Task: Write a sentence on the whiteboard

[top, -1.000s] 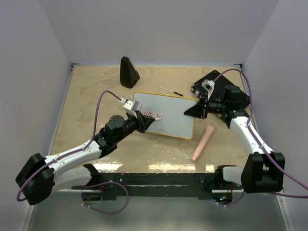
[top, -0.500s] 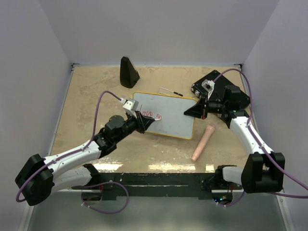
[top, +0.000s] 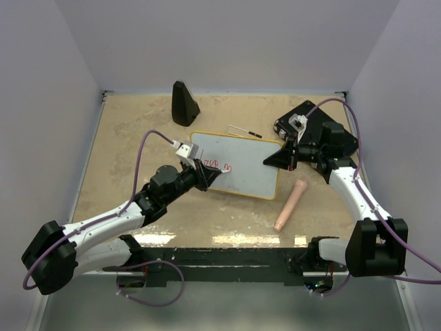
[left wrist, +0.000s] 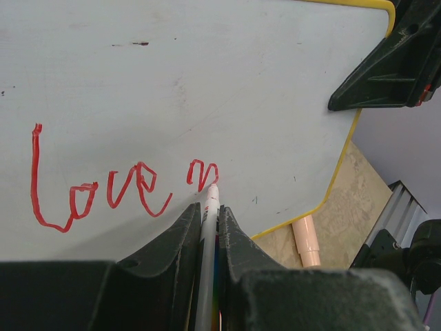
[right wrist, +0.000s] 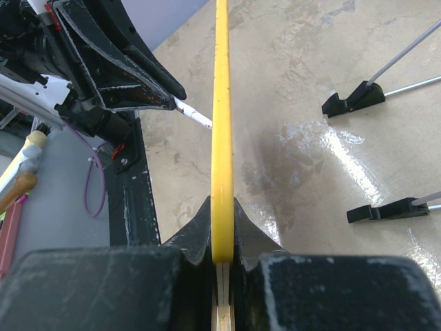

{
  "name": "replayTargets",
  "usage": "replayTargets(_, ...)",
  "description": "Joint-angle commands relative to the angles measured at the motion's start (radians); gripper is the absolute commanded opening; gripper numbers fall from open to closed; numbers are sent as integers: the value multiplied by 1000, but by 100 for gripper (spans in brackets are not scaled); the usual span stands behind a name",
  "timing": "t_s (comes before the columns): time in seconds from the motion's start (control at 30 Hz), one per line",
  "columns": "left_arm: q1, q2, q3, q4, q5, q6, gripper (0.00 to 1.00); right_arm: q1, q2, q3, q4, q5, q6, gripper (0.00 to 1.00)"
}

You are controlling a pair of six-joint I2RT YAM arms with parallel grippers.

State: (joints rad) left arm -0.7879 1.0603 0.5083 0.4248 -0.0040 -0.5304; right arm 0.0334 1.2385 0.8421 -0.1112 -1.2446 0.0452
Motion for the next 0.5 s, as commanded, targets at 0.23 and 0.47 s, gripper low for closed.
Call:
replayTargets(0.23, -4, -22, -10, -1, -2, 15, 0, 3, -36, 9, 48, -85, 21, 0)
replayTargets(0.47, -4, -39, 4, -15, -1, 18, 0, 3, -34, 8, 50, -85, 19, 0)
